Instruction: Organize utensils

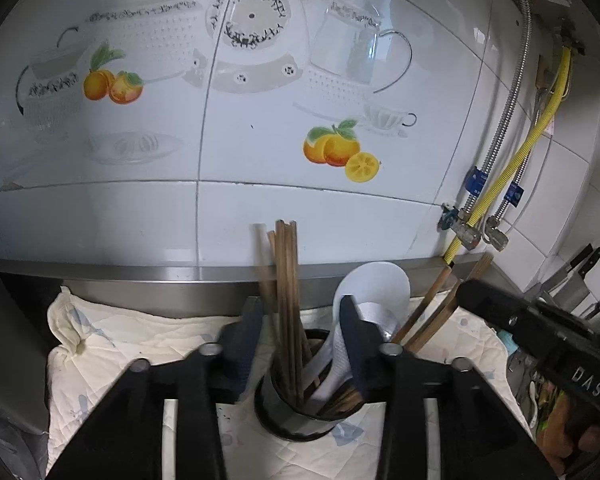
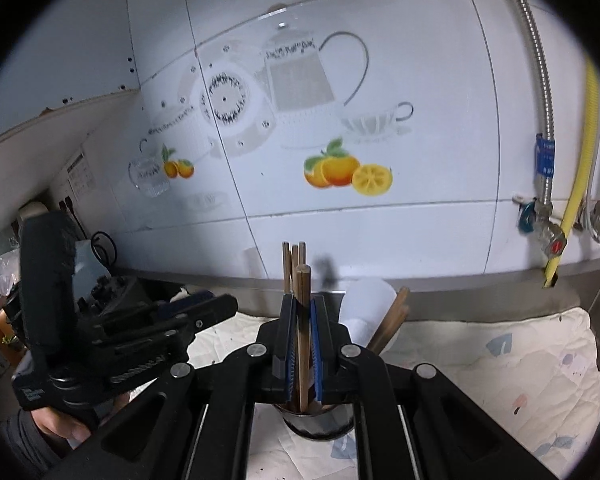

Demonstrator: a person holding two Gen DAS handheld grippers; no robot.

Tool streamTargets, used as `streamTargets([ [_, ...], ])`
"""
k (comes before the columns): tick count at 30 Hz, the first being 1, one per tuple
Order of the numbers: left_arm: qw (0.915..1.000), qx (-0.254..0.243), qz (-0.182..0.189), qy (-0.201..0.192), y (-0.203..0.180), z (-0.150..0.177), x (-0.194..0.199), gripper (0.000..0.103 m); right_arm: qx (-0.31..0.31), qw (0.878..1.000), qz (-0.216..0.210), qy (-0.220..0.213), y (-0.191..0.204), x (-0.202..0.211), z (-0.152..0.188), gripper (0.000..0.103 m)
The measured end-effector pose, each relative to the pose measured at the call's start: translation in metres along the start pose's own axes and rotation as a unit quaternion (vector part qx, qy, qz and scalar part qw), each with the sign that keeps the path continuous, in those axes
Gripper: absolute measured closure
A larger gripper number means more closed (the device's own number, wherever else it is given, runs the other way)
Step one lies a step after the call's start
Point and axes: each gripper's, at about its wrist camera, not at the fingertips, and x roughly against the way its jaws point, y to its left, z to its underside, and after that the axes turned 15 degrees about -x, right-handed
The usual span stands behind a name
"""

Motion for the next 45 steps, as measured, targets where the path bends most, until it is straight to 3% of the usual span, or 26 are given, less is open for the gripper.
streamTargets([
  [10, 1.0000, 0.006, 0.000, -0.002, 0.006, 0.002, 0.009, 0.059, -0.008, 1.000, 0.013, 0.010, -0.004, -0.002, 0.001, 0.092],
  [14, 1.0000, -0.002, 0.000, -0.003, 0.004, 0.006, 0.017, 0.059, -0.015, 1.000, 0.019, 0.008, -0.006, 0.001, 0.001, 0.075],
  [16, 1.0000, -0.001, 0.001, -0.001, 0.004, 0.009, 0.021, 0.056, -0.015, 1.000, 0.022, 0.003, -0.005, 0.005, 0.002, 0.072],
  [31, 0.9999, 0.006, -0.007, 0.013, 0.010, 0.039, 0.053, 0.039, -0.020, 0.998, 0.052, 0.002, 0.007, 0.029, 0.027, 0.065],
  [45, 0.9996, -0.016, -0.013, 0.018, 0.016, 0.056, 0.076, 0.033, -0.026, 0.996, 0.085, 0.015, 0.026, 0.035, 0.062, 0.063],
])
